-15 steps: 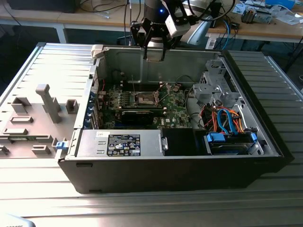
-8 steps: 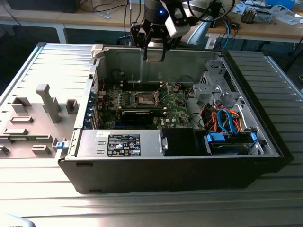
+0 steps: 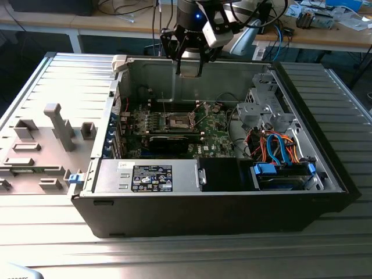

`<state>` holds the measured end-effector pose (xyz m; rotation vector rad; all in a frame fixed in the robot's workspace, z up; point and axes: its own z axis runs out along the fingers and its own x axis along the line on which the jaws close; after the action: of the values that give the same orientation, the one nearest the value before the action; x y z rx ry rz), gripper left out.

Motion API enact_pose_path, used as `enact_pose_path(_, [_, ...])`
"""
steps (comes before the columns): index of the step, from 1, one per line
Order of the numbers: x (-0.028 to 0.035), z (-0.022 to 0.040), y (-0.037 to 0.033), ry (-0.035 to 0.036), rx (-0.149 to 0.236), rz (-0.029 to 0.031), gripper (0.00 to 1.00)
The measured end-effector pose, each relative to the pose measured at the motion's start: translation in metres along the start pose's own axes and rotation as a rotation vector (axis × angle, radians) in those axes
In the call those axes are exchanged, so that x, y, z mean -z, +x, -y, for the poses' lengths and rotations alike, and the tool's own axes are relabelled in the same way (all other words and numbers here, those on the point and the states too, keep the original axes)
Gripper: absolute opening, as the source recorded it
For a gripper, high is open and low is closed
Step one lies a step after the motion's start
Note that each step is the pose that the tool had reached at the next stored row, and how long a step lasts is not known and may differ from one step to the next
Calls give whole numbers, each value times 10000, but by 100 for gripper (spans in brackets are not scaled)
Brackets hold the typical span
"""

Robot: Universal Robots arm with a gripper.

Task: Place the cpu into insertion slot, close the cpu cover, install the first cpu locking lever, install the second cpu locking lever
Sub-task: 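Place the cpu into insertion slot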

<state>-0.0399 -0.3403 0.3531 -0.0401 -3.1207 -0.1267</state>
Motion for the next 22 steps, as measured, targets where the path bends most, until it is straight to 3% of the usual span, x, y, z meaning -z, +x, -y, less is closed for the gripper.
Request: enact_pose_path(22, [-43, 3, -1, 4, 0, 0, 54])
